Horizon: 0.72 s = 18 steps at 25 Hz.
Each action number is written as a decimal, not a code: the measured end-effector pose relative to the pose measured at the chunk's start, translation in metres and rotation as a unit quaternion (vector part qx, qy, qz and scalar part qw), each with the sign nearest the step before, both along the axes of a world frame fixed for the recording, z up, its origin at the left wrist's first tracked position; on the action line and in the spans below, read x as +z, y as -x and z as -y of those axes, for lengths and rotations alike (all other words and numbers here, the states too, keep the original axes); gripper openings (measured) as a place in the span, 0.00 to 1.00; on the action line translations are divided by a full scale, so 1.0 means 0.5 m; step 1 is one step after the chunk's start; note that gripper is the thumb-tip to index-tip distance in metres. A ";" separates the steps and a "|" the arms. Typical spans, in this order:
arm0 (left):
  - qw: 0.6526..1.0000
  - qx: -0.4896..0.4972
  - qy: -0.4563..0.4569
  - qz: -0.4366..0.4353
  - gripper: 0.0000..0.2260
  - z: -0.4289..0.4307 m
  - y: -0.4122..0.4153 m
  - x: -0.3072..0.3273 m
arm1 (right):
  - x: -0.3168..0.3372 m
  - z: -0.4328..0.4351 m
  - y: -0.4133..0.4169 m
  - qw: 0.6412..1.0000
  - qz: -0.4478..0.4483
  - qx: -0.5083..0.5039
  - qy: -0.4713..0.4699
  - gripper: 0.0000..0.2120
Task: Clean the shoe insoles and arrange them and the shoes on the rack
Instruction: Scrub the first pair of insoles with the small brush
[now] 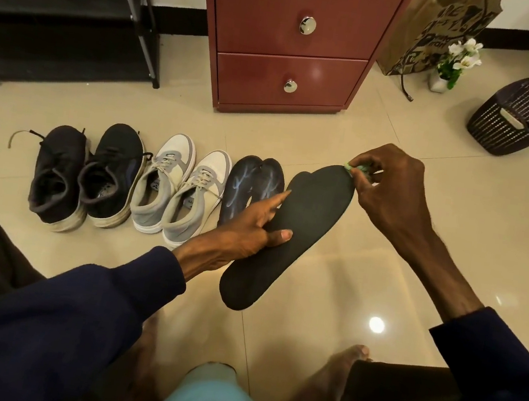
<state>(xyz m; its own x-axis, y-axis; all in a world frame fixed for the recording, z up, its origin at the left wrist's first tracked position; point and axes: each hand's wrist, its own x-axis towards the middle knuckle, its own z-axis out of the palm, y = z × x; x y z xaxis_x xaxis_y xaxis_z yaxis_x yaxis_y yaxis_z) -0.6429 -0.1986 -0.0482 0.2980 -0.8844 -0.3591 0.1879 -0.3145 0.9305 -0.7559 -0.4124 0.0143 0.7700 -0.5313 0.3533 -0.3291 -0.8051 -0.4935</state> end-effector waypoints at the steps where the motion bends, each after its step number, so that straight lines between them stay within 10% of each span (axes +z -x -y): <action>1: 1.000 0.002 -0.006 0.001 0.33 -0.002 0.000 -0.001 | -0.003 -0.009 -0.001 0.999 -0.015 0.013 0.035 0.06; 7: 0.988 0.056 0.039 -0.136 0.26 -0.001 0.011 0.004 | -0.019 -0.111 -0.016 0.975 -0.145 0.153 0.065 0.10; 12: 0.949 0.004 0.100 -0.300 0.31 0.003 0.021 0.004 | -0.019 -0.057 -0.018 1.000 -0.027 -0.007 0.010 0.08; 18: 0.901 0.089 0.065 -0.420 0.19 -0.002 0.029 0.032 | -0.018 -0.149 -0.023 0.987 -0.021 0.114 -0.115 0.07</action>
